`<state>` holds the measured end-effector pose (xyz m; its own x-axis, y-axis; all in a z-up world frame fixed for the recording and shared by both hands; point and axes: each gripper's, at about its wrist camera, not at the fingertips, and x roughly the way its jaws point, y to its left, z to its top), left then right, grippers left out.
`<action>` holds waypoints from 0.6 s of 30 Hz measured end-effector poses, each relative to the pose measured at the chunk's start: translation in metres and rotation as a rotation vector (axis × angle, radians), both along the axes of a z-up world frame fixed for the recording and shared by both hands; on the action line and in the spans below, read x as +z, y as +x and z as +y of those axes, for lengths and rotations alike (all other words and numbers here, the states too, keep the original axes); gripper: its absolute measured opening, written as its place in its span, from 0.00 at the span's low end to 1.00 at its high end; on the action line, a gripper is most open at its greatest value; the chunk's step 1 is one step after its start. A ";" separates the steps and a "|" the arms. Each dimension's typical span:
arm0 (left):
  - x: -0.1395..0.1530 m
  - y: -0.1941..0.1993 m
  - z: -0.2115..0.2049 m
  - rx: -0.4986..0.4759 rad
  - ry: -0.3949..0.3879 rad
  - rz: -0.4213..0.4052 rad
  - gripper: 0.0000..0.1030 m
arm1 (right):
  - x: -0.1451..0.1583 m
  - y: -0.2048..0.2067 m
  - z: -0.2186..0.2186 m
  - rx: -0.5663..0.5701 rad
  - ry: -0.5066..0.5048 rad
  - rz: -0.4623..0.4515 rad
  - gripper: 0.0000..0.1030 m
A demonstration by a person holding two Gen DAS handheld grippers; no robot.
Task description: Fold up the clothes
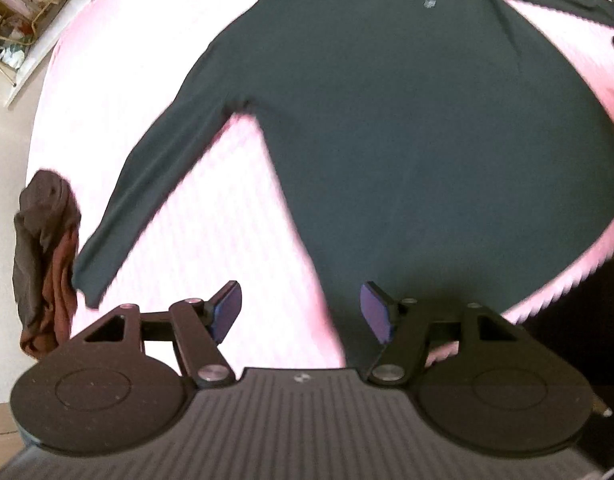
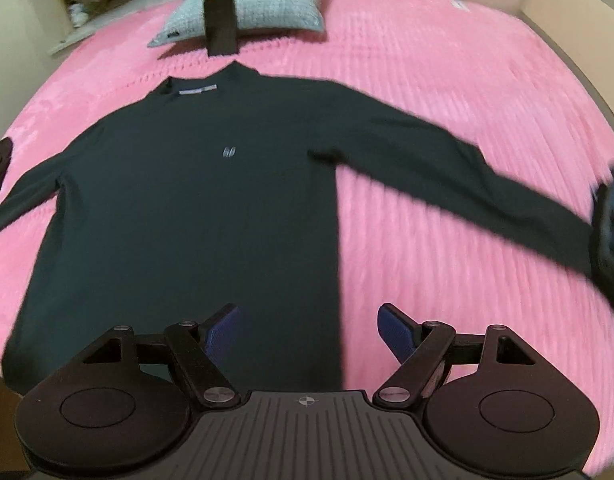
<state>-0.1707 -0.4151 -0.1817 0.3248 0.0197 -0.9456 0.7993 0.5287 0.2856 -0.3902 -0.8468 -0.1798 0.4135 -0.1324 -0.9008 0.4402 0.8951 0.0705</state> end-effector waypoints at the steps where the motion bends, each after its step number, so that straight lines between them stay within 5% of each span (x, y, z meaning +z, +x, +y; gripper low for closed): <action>1: 0.000 0.001 0.015 -0.001 0.005 0.001 0.61 | 0.003 -0.003 0.013 -0.007 0.001 0.006 0.76; 9: 0.009 0.009 0.109 0.028 -0.018 0.018 0.61 | 0.033 -0.011 0.098 -0.034 -0.007 0.040 0.76; 12: 0.017 0.012 0.118 0.043 -0.057 0.012 0.61 | 0.044 -0.002 0.112 0.009 -0.034 0.048 0.79; 14: 0.023 0.017 0.118 0.056 -0.093 0.012 0.61 | 0.050 0.003 0.118 0.039 -0.057 0.045 0.93; 18: 0.038 0.019 0.105 0.073 -0.146 -0.004 0.61 | 0.057 0.010 0.119 0.083 -0.069 0.037 0.95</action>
<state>-0.1513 -0.3099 -0.1434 0.3313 -0.0939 -0.9389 0.7563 0.6213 0.2047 -0.3805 -0.7276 -0.1225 0.3926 -0.1614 -0.9054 0.3656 0.9307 -0.0074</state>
